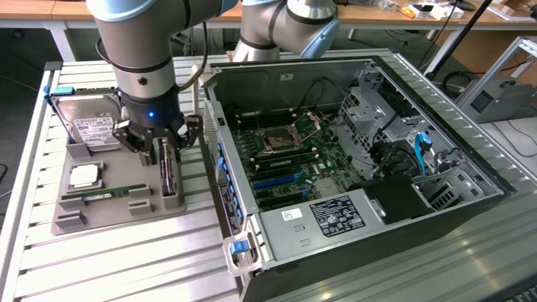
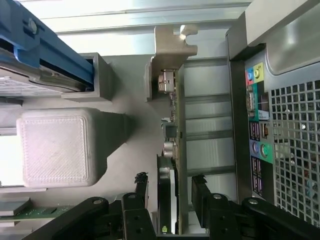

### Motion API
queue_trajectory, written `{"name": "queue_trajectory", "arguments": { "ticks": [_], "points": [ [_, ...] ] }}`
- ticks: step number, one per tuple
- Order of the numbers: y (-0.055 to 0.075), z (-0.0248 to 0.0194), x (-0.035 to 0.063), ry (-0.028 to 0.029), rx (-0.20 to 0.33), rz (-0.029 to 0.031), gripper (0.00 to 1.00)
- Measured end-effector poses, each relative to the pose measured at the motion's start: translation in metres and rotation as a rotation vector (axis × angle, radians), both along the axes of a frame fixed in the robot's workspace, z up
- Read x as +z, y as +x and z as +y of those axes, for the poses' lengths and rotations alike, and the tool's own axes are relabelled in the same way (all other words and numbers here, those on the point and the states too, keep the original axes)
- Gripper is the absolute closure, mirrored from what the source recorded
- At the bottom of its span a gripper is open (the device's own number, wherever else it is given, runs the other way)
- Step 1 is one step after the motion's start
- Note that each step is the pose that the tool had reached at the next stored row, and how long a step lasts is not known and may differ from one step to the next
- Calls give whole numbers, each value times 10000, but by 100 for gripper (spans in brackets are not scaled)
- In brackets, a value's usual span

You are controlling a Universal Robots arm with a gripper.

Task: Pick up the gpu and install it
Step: 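Pick up the gpu and move the gpu toward the slot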

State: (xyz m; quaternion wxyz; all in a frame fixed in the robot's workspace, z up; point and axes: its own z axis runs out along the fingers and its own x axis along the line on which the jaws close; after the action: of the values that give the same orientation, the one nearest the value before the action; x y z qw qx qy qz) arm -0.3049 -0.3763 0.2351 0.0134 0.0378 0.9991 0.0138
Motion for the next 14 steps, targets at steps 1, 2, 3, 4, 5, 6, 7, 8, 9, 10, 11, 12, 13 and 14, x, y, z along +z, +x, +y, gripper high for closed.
{"name": "queue_trajectory", "arguments": {
  "ticks": [1, 2, 3, 4, 5, 6, 7, 8, 9, 10, 11, 12, 13, 14],
  "points": [
    [0, 7, 0, 0, 0, 0, 52],
    [0, 15, 0, 0, 1, 0, 52],
    [0, 23, 0, 0, 0, 0, 52],
    [-1, 52, 0, 0, 1, 0, 52],
    [-8, 61, -1, -1, 0, 1, 52],
    [-19, 61, -1, -1, 1, 1, 52],
    [-22, 61, -2, 0, 1, 0, 52],
    [-28, 61, -3, 0, 1, 0, 52],
    [-29, 61, -5, 1, 1, -1, 52],
    [-30, 60, -5, 0, 2, 0, 52],
    [-31, 60, -6, 0, 1, 1, 52],
    [-31, 60, -6, -1, 0, 1, 52],
    [-31, 59, -6, 0, 0, 1, 52],
    [-31, 59, -6, 0, 0, 0, 52]
  ]
}}
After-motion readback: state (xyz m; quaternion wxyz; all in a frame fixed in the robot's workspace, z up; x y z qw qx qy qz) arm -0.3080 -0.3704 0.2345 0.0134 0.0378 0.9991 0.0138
